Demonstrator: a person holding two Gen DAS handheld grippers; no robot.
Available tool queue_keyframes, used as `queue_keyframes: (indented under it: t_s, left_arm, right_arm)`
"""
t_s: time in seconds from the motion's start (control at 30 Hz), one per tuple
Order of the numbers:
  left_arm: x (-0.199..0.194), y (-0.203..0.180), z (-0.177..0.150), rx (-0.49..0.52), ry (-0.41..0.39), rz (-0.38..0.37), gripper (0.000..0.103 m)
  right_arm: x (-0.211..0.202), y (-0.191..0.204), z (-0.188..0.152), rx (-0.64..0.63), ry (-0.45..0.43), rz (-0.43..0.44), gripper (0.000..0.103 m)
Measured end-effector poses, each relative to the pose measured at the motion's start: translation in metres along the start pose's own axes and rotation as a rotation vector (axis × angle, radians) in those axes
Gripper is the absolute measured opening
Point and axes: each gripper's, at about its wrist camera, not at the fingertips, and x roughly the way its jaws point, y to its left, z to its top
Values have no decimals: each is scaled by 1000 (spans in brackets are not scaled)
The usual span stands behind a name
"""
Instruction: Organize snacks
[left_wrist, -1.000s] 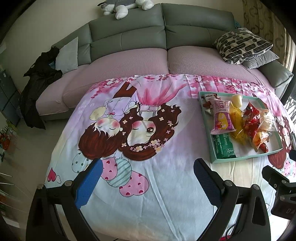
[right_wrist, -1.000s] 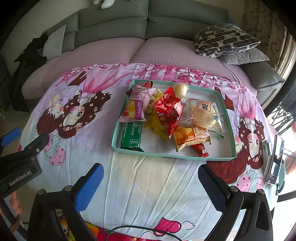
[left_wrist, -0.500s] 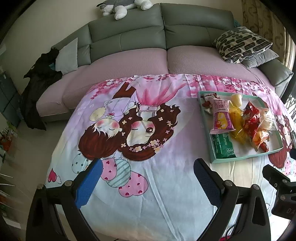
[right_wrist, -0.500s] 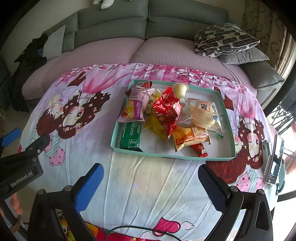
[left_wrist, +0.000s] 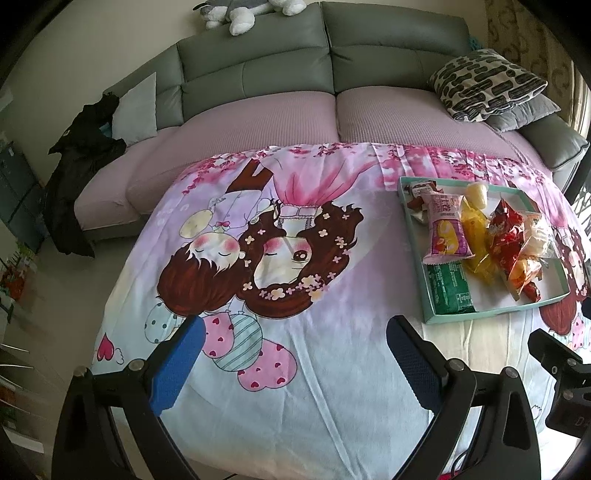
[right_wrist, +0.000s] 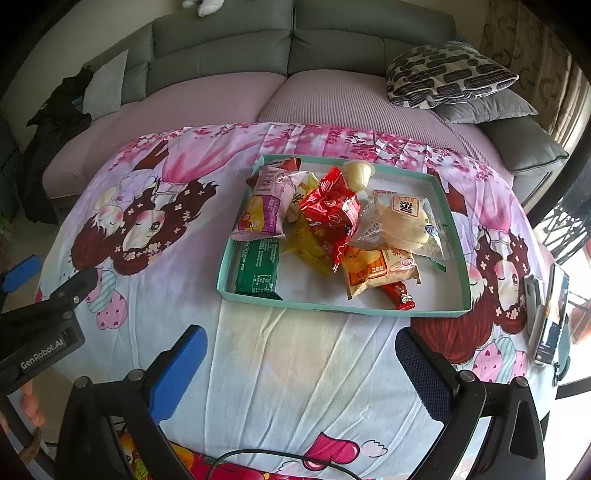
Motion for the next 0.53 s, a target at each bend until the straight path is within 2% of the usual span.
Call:
queue_keyframes:
  t_s: [0.53]
  left_arm:
    - [0, -1, -1, 6, -8, 12, 98]
  right_arm:
    - [1, 0, 0, 4, 6, -2, 103]
